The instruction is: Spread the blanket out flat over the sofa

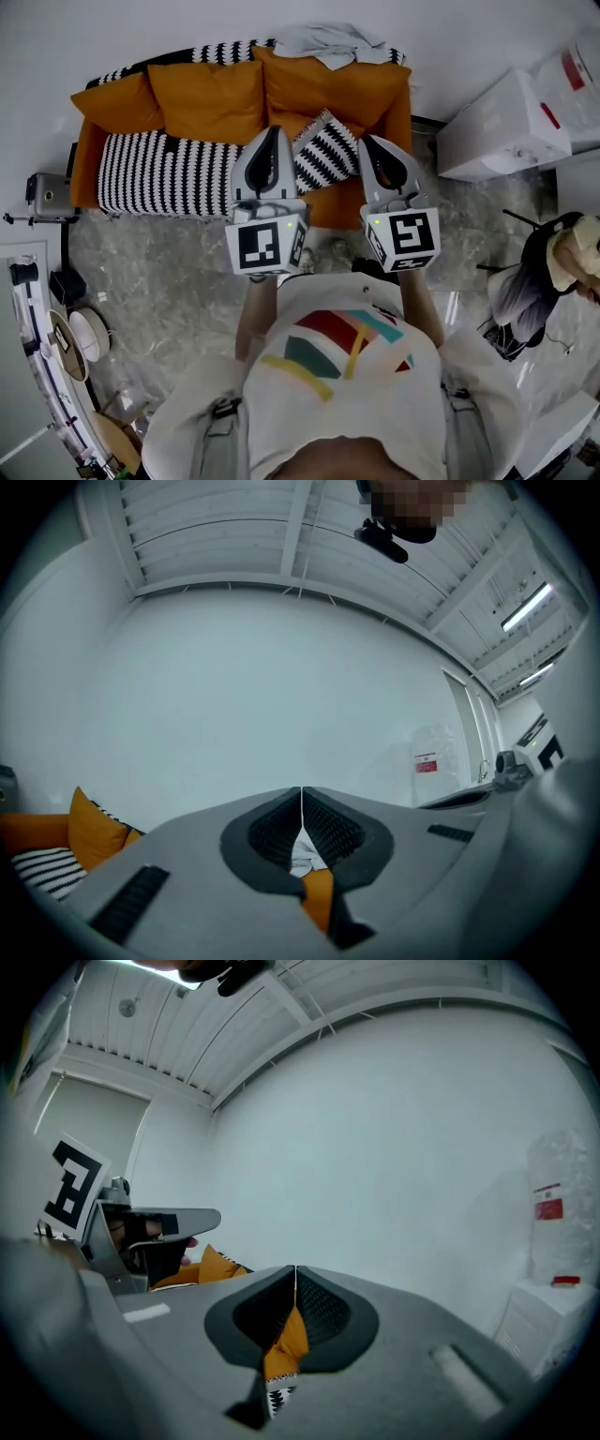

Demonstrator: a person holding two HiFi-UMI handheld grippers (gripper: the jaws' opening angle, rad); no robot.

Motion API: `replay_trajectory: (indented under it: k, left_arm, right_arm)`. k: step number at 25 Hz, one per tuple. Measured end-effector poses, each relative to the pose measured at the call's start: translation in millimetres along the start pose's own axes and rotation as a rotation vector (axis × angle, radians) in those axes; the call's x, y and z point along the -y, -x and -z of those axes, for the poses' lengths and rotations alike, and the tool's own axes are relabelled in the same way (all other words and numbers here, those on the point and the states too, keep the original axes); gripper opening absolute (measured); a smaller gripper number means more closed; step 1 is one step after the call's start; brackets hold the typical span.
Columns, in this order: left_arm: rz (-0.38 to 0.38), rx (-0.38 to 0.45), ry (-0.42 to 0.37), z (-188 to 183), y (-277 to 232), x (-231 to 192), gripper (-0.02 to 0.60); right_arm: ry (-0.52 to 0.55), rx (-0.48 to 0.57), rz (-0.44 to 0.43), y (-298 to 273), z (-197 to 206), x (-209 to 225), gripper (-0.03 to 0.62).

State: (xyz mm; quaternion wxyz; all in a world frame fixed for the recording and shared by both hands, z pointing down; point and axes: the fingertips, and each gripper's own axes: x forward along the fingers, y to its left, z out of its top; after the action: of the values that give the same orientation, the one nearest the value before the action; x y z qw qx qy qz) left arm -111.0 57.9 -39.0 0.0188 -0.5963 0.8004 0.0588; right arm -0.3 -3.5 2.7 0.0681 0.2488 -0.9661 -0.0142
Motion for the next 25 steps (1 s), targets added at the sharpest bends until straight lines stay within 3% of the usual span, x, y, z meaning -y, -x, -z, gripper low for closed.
replay_trajectory:
  k: [7, 11, 17, 25]
  left_arm:
    - [-0.019, -0.016, -0.003, 12, -21, -10, 0.017]
    - [-0.018, -0.031, 0.019, 39, -53, -21, 0.017]
    - [-0.028, -0.085, 0.079, 123, -83, -30, 0.017]
    - [-0.064, -0.184, 0.105, 254, -71, -44, 0.017]
  right_arm:
    - [0.002, 0.003, -0.003, -22, 1, 14, 0.005]
    - [-0.010, 0.007, 0.002, -53, 17, 28, 0.005]
    - [-0.047, -0.018, -0.002, -93, 87, 40, 0.005]
    - [-0.042, -0.104, -0.006, -112, 205, 28, 0.005]
